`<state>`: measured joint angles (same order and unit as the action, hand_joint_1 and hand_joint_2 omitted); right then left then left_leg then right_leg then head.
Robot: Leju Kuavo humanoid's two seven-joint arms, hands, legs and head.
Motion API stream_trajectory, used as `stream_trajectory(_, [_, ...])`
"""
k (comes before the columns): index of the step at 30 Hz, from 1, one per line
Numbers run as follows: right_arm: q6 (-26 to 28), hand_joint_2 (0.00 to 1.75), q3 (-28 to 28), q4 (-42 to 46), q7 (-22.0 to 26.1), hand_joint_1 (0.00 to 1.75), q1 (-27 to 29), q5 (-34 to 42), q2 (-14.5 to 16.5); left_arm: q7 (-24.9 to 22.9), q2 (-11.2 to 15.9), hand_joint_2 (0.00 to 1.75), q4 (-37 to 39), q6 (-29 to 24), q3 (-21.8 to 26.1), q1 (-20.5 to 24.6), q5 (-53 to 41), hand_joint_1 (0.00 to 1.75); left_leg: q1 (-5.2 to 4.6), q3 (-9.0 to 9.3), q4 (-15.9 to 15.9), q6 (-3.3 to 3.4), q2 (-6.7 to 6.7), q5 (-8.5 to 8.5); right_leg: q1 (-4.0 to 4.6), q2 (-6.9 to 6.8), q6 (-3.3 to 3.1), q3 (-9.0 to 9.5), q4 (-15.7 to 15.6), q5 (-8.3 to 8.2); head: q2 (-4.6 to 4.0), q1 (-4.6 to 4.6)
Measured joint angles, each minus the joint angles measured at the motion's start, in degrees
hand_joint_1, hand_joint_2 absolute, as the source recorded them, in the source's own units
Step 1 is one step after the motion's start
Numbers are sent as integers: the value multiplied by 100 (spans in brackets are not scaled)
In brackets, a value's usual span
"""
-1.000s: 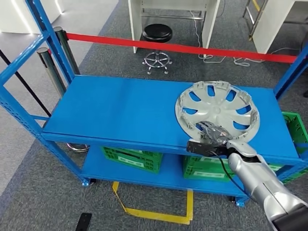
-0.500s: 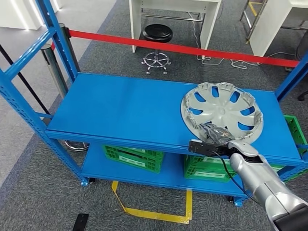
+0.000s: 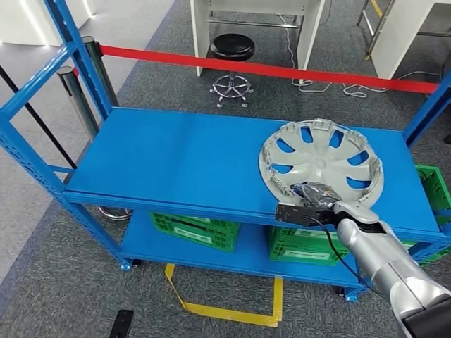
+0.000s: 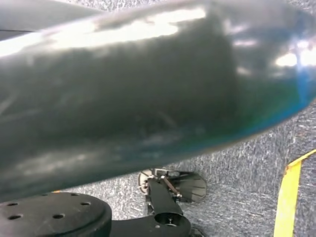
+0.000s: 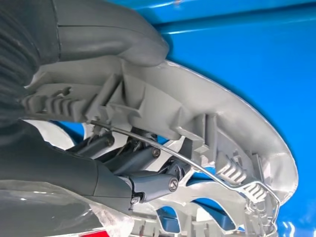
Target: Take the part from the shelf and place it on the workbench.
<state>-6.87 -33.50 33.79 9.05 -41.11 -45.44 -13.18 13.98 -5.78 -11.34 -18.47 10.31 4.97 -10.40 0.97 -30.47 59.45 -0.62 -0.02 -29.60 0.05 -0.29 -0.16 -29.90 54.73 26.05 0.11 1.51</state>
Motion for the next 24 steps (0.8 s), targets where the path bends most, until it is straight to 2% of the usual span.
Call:
stream_trajectory(2, [-6, 175, -4, 8, 6, 175, 14, 9, 1, 1, 11, 0, 0, -1, 3, -13, 0, 0, 2, -339, 737, -28, -2, -377, -15, -10, -25, -11, -10, -14, 1, -16])
stream_trajectory(3, [-5, 175, -9, 10, 7, 175, 23, 14, 2, 1, 16, 0, 0, -1, 4, -28, 0, 0, 4, -513, 1098, -48, -2, -512, -15, -9, -27, -14, -9, -13, 1, -19])
stream_trajectory(4, [-4, 175, -15, 11, 8, 175, 28, 18, 2, 1, 21, 0, 0, -1, 4, -45, 0, 0, 7, -629, 1328, -65, -1, -557, -16, -8, -27, -13, -8, -11, 1, -19])
stream_trajectory(5, [2, 175, -22, 11, 13, 175, 31, 20, 2, 3, 26, 0, 0, -1, 5, -58, 0, 0, 10, -645, 1322, -77, -1, -472, -19, -5, -23, -9, -5, -7, 1, -21])
stream_trajectory(6, [11, 175, -28, 13, 19, 175, 33, 25, 2, 8, 32, 0, 0, -1, 8, -67, 1, 0, 16, -567, 1114, -84, 0, -299, -24, -3, -16, -4, 0, -2, 1, -21])
stream_trajectory(8, [42, 175, -36, 26, 38, 175, 36, 37, -2, 27, 45, 0, 0, 1, 15, -69, 5, 0, 25, -224, 299, -87, 5, 113, -23, 1, 27, -8, 41, 27, 0, -28])
stream_trajectory(10, [68, 175, -39, 56, 46, 175, 37, 43, -30, 58, 46, 0, 0, 4, 25, -70, 11, 0, 20, -12, -214, -41, -2, 282, -9, 14, 93, -36, 90, 56, 0, -28])
stream_trajectory(13, [78, 175, -42, 123, 57, 175, 64, 51, -94, 85, 51, 0, 0, 5, 42, -83, 15, 0, 0, -10, -271, 82, -8, 296, -22, 27, 187, -60, 90, 59, 1, -28])
stream_trajectory(15, [76, 175, -43, 168, 63, 175, 96, 61, -146, 90, 54, 0, 0, 5, 55, -79, 12, 0, 12, -21, -299, 157, 4, 331, -37, 27, 245, -188, 318, 235, 0, -7])
stream_trajectory(16, [75, 175, -44, 186, 67, 175, 113, 67, -165, 91, 51, 0, 0, 5, 61, -77, 9, 0, 16, -36, -307, 184, 11, 345, -44, 27, 267, -331, 600, 406, 0, 5])
stream_trajectory(18, [76, 175, -45, 221, 88, 175, 154, 81, -175, 93, 45, 0, 0, 7, 77, -84, 5, 0, 11, -73, -304, 206, 20, 355, -53, 27, 295, -716, 1397, 770, 1, 17])
stream_trajectory(19, [78, 175, -47, 237, 98, 175, 173, 88, -177, 93, 43, 0, 0, 6, 85, -90, 4, 0, 8, -82, -303, 209, 23, 358, -58, 27, 302, -858, 1687, 849, 1, 14])
stream_trajectory(20, [84, 175, -47, 257, 107, 175, 192, 95, -184, 93, 43, 0, 0, 5, 92, -97, 4, 0, 8, -83, -301, 209, 24, 358, -62, 26, 304, -906, 1786, 819, 2, 15])
stream_trajectory(21, [99, 175, -48, 283, 113, 175, 204, 100, -194, 93, 43, 0, 0, 5, 97, -102, 4, 0, 9, -77, -300, 207, 21, 357, -66, 25, 298, -825, 1619, 671, 2, 15])
stream_trajectory(23, [185, 175, -47, 363, 126, 175, 239, 106, -231, 100, 35, 0, 0, 5, 108, -104, 8, 0, 9, -63, -298, 189, 4, 352, -67, 25, 265, -437, 820, 284, 1, 18])
stream_trajectory(24, [259, 175, -47, 428, 131, 175, 264, 106, -250, 107, 32, 0, 0, 5, 117, -103, 11, 0, 0, -66, -291, 164, -10, 347, -63, 27, 240, -259, 447, 164, 1, 16])
